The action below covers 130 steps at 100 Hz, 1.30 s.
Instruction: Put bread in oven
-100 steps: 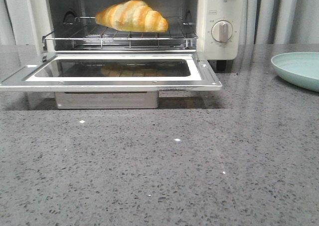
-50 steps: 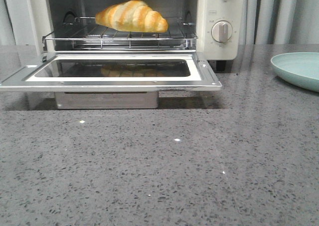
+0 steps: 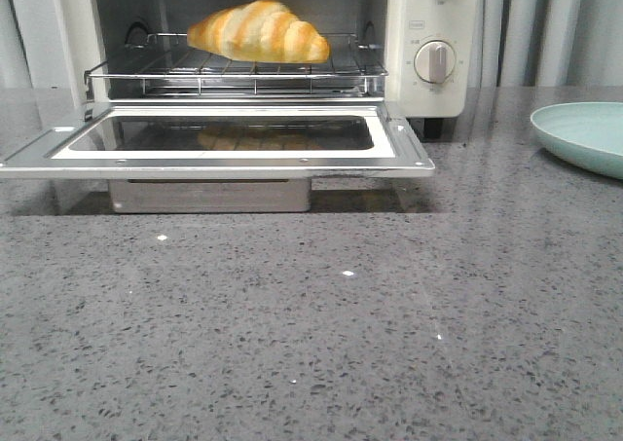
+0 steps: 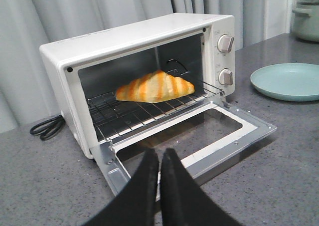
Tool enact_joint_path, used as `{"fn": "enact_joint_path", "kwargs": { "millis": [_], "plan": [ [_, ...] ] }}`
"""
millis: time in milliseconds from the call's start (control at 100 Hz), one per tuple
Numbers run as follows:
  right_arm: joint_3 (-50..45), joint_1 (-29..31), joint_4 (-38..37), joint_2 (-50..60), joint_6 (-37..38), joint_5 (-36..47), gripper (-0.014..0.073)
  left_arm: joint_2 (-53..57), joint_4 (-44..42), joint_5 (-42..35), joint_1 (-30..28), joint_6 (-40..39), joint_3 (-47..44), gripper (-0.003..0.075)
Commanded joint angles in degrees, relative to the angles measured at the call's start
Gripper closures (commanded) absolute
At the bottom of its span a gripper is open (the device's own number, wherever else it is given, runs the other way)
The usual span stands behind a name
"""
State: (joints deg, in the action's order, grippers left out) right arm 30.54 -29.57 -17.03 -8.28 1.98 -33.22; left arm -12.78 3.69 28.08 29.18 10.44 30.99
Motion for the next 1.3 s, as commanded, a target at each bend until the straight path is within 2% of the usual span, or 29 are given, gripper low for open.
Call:
{"fn": "enact_joint_path", "kwargs": {
  "millis": [0, 150, 240, 310, 420, 580, 720, 1010, 1290],
  "plan": [
    [1.24, 0.44, -1.13, -0.58, 0.11, 3.82, 0.0641, -0.6, 5.0, -4.86, 0.1, -0.31, 0.54, 0.0741],
    [1.24, 0.44, -1.13, -0.58, 0.11, 3.82, 0.0641, -0.02, 2.75, -10.04, -4.56, 10.82, -2.35, 0.0741],
    [1.24, 0.44, -1.13, -0.58, 0.11, 3.82, 0.0641, 2.22, 2.88, -13.45, -9.12, 10.82, -6.96, 0.0741],
    [1.24, 0.44, -1.13, -0.58, 0.11, 3.82, 0.0641, 5.03, 3.29, -19.7, -12.53, 9.81, -12.73, 0.0741],
    [1.24, 0.44, -1.13, -0.58, 0.11, 3.82, 0.0641, 10.38, 3.26, -24.33, -17.03, 5.61, -20.8, 0.0741],
    [1.24, 0.44, -1.13, -0.58, 0.11, 3.82, 0.0641, 14.49, 3.26, -23.73, -21.32, -6.24, -27.82, 0.0741],
    [1.24, 0.44, -1.13, -0.58, 0.11, 3.82, 0.0641, 14.34, 3.26, -21.75, -22.11, -13.38, -31.29, 0.0741],
    [1.24, 0.44, -1.13, -0.58, 0.11, 3.82, 0.0641, 14.34, 2.64, -11.6, -22.11, -13.62, -32.36, 0.0741],
    [1.24, 0.44, -1.13, -0.58, 0.11, 3.82, 0.0641, 14.34, 2.92, -11.79, -22.11, -13.62, -32.36, 0.0741]
  ]
}}
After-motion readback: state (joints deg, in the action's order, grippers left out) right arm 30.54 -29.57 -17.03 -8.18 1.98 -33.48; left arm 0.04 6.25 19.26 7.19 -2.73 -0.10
